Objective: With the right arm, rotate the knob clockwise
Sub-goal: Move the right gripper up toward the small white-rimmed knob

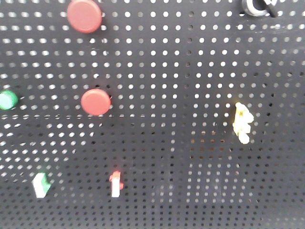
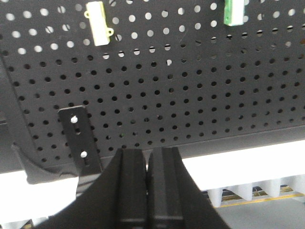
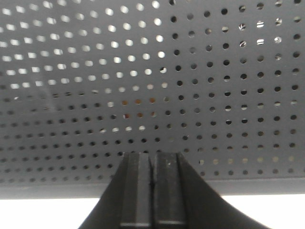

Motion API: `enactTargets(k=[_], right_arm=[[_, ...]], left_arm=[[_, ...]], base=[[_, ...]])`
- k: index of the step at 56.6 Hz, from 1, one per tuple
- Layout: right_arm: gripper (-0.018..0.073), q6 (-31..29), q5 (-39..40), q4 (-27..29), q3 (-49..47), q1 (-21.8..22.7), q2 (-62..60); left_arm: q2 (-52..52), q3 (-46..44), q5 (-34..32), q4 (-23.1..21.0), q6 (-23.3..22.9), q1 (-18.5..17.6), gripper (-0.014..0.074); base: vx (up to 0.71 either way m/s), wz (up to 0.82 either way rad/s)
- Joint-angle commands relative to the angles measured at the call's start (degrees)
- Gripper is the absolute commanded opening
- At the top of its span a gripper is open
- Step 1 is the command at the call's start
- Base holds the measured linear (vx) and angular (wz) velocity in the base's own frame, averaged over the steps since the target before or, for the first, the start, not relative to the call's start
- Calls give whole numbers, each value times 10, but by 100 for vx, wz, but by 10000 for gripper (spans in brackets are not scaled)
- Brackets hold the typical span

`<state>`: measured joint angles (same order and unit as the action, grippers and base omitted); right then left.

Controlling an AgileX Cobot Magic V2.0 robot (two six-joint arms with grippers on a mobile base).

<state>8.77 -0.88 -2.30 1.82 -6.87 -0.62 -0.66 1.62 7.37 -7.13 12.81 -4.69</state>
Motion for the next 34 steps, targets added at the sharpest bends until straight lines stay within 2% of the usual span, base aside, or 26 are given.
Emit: enactTargets(k=[1,22,34], right_arm=[[-8,-5,50,-2,4,3,-6],[-8,-5,55,-2,4,3,-6],[-8,10,174,7,-10,2,-6]], left_arm=[[-10,19,-47,-6,-2,-4,-6],[-10,19,-47,-6,-2,-4,-6],[-10,19,-47,-6,-2,-4,-6]], base=[[6,-2],[2,0],[0,0]])
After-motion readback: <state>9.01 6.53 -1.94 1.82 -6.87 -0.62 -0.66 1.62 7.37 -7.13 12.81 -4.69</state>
